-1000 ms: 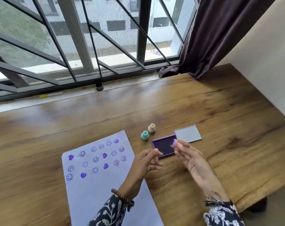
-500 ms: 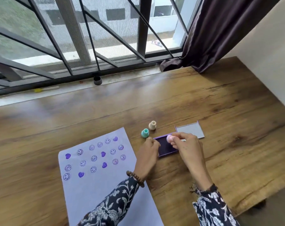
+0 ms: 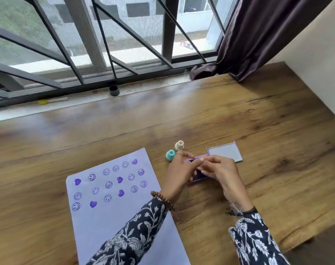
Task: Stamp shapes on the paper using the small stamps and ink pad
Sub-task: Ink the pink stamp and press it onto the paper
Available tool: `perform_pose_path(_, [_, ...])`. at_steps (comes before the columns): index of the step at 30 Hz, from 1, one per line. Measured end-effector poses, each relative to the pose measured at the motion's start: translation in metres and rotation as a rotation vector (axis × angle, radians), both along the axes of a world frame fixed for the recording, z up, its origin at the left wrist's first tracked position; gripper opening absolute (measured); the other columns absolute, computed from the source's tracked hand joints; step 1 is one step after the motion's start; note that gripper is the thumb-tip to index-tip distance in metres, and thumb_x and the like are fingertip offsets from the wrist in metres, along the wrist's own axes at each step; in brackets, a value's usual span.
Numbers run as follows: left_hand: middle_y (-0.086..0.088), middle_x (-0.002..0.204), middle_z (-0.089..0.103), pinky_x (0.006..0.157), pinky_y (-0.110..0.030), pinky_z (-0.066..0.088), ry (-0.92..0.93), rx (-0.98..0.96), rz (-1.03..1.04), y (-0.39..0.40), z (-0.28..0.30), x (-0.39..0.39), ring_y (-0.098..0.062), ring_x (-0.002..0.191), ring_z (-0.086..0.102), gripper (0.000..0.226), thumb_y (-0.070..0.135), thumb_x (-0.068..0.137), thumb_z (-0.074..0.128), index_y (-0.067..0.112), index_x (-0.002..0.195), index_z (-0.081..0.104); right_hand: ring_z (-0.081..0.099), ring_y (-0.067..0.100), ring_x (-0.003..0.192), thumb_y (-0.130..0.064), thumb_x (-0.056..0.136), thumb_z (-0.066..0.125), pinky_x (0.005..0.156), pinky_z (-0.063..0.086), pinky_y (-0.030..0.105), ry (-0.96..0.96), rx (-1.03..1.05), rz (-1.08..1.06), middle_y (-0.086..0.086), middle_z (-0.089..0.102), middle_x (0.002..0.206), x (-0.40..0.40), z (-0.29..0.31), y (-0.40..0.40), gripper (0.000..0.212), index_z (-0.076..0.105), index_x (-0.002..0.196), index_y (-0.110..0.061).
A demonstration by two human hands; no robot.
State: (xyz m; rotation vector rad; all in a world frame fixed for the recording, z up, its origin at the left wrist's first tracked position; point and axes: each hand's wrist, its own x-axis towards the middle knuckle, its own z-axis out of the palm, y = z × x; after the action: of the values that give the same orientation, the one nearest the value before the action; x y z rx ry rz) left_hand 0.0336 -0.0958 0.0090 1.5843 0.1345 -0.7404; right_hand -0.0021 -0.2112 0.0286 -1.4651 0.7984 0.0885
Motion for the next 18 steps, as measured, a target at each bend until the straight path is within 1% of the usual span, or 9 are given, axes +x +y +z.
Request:
perform_pose_path(3, [0.007,0.039,0.054,0.03,-0.013,0.029,0.034,-0.044,-0.001,-0.008,0.004,0.005,-0.001,0.03,0.041,0.026,0.023,0.075,0.074,0.017,0.082,0.05,0.066,0.018,0.065,0.003,0.083,0.06,0.057,0.057,0.017,0.033,0.005,-0.022,0.017,0.067,0.075,-0.003,-0.003,-0.002,0.01,0.065,0.078,-0.004])
perform_pose_path(6, [0.003,0.05,0.058,0.03,-0.014,0.028,0.059,-0.045,-0.014,-0.011,0.003,0.006,-0.002,0.03,0.041,0.024,0.019,0.076,0.073,0.017,0.072,0.049,0.068,0.016,0.066,-0.002,0.083,0.063,0.051,0.055,0.017,0.064,0.026,-0.04,0.014,0.068,0.075,-0.004,-0.008,-0.005,0.016,0.059,0.07,-0.01])
perform_pose_path(7, [0.0,0.053,0.059,0.03,-0.014,0.028,0.074,-0.041,-0.012,-0.012,0.002,0.006,-0.002,0.03,0.04,0.025,0.02,0.076,0.073,0.017,0.071,0.049,0.068,0.013,0.064,-0.004,0.082,0.064,0.049,0.053,0.016,0.074,0.038,-0.046,0.011,0.069,0.071,-0.004,-0.009,-0.006,0.019,0.058,0.067,-0.011])
perform_pose_path(10, [-0.003,0.059,0.06,0.029,-0.014,0.028,0.13,-0.043,0.001,-0.014,-0.002,0.006,-0.001,0.03,0.04,0.026,0.02,0.076,0.073,0.016,0.07,0.048,0.065,0.003,0.05,-0.005,0.08,0.068,0.045,0.051,0.014,0.098,0.053,-0.057,0.0,0.068,0.053,-0.003,-0.013,-0.009,0.022,0.059,0.061,-0.011])
perform_pose_path(13, [-0.006,0.063,0.059,0.03,-0.013,0.029,0.196,-0.056,0.013,-0.015,-0.005,0.007,-0.001,0.03,0.04,0.027,0.019,0.077,0.072,0.016,0.068,0.047,0.06,0.0,0.044,-0.005,0.079,0.069,0.043,0.051,0.014,0.116,0.084,-0.038,-0.005,0.062,0.042,-0.003,-0.016,-0.011,0.024,0.058,0.059,-0.011])
perform_pose_path(15, [-0.008,0.064,0.058,0.03,-0.011,0.028,0.234,-0.055,0.019,-0.018,-0.006,0.009,-0.001,0.029,0.038,0.026,0.017,0.078,0.071,0.014,0.071,0.046,0.06,0.0,0.044,-0.005,0.079,0.068,0.044,0.052,0.014,0.119,0.106,-0.027,-0.005,0.061,0.043,-0.002,-0.016,-0.013,0.024,0.056,0.059,-0.011])
perform_pose_path(18, [-0.005,0.061,0.054,0.027,-0.009,0.026,0.361,-0.093,0.029,-0.021,-0.006,0.015,0.001,0.026,0.037,0.022,0.009,0.08,0.068,0.01,0.083,0.047,0.063,0.004,0.048,-0.004,0.081,0.064,0.047,0.053,0.017,0.1,0.136,-0.001,-0.001,0.064,0.048,-0.004,-0.017,-0.013,0.023,0.053,0.061,-0.009])
